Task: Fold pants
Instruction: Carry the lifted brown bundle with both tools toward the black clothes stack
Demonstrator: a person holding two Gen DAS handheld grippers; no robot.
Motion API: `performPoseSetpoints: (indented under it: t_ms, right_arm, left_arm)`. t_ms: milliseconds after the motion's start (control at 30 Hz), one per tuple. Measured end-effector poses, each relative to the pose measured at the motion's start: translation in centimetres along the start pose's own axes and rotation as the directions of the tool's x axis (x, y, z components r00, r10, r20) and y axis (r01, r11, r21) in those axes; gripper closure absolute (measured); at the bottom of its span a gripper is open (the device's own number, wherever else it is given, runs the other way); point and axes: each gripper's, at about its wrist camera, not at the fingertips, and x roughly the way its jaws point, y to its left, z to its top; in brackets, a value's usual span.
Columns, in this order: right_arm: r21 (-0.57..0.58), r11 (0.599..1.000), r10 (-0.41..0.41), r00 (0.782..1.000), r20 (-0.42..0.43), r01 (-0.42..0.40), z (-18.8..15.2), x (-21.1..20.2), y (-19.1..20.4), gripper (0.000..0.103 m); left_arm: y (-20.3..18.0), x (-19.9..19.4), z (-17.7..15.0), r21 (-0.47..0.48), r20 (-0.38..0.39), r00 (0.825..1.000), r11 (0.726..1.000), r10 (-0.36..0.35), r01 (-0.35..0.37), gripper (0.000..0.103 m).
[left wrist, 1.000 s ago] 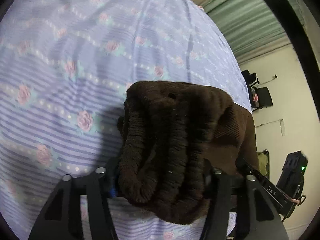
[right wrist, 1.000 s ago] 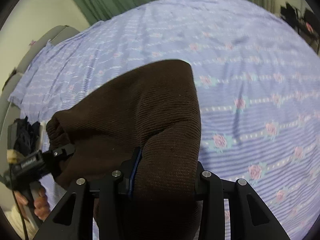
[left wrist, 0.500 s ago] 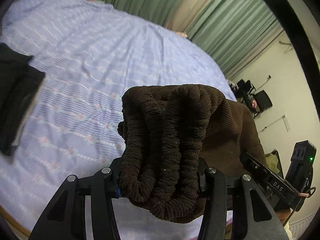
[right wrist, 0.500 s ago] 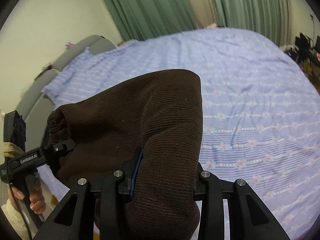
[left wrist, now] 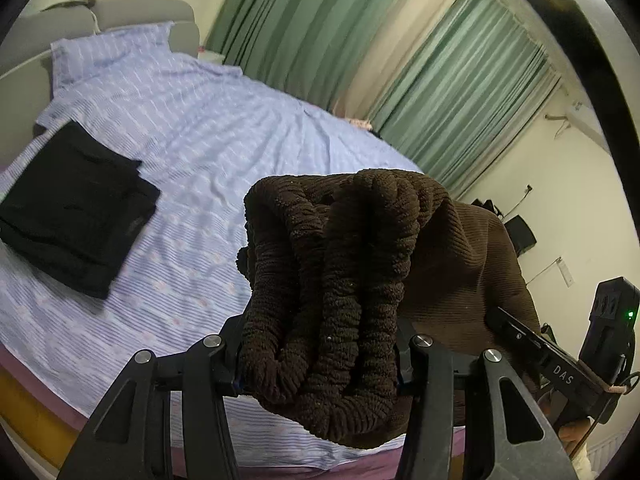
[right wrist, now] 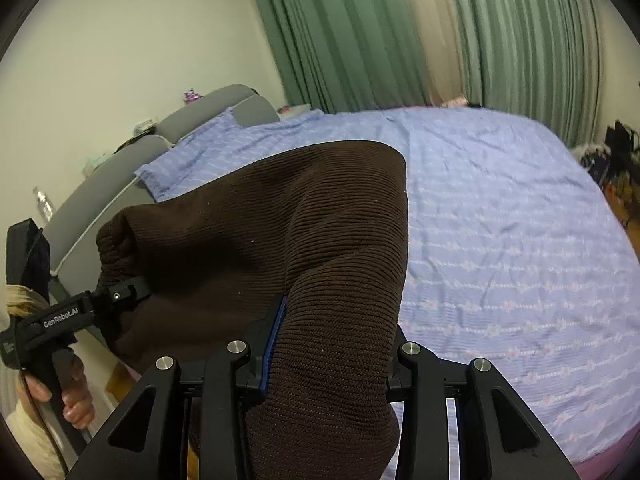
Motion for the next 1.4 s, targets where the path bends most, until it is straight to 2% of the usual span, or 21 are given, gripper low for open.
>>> performPoseSetpoints:
  t_ms: [133,267,367,500,633,800,967,1133,1267,1400]
  right_arm:
    - [0.002,1.000,-0.013,0.999,0.030,0.013,-0.2,-0.3,5.0,0.066]
    - [0.057,0.997,-0.050,0.997,0.055,0.047,-1.5,-0.2,11.2,0.066]
    - [0.090,0.995,-0.047,0.997,0.056,0.042,-2.8,0.7,14.8,0.066]
    - [0.076,0.996,-0.037,0.999,0.003,0.037,-3.5,2.1,18.8,0.066]
    - [0.028,1.000,-0.009,0.999,-0.044,0.010,-3.9,3.4,21.7,0.066]
    - [-0.029,0.999,0.042,0.995,-0.085,-0.045,-4.0,4.9,24.1,0.066]
    - [-0.064,0.991,0.109,0.986,-0.129,-0.118,-3.8,7.9,26.3,0.066]
    - [-0.073,0.990,0.112,0.983,-0.147,-0.123,-2.6,11.0,29.3,0.066]
    - [-0.050,0.996,0.068,0.987,-0.146,-0.076,-1.3,13.7,32.0,0.066]
    - [-0.013,0.999,0.043,0.991,-0.123,-0.045,0.2,16.5,34.5,0.066]
  left_arm:
    - [3.4,-3.0,1.3,0.026,0.007,1.000,0.999,-0.020,0.020,0.054]
    - [7.7,-5.8,2.9,0.098,-0.037,0.999,0.995,-0.027,0.031,0.054]
    - [10.3,-8.0,3.6,0.115,-0.049,0.998,0.993,-0.026,0.032,0.054]
    - [14.7,-9.7,3.4,0.088,-0.084,0.996,0.996,-0.004,0.012,0.054]
    - [18.5,-11.4,2.6,0.019,-0.085,0.996,1.000,0.004,-0.002,0.054]
    - [21.5,-13.3,2.0,-0.044,-0.075,0.995,0.997,0.063,-0.066,0.054]
    - [23.6,-14.4,2.5,-0.059,-0.045,0.992,0.991,0.120,-0.123,0.054]
    - [27.8,-13.7,5.1,-0.071,-0.049,0.992,0.990,0.116,-0.119,0.054]
    - [31.7,-12.1,8.7,-0.052,-0.089,0.993,0.995,0.081,-0.086,0.054]
    - [34.5,-11.0,12.4,0.013,-0.101,0.993,0.999,0.054,-0.053,0.054]
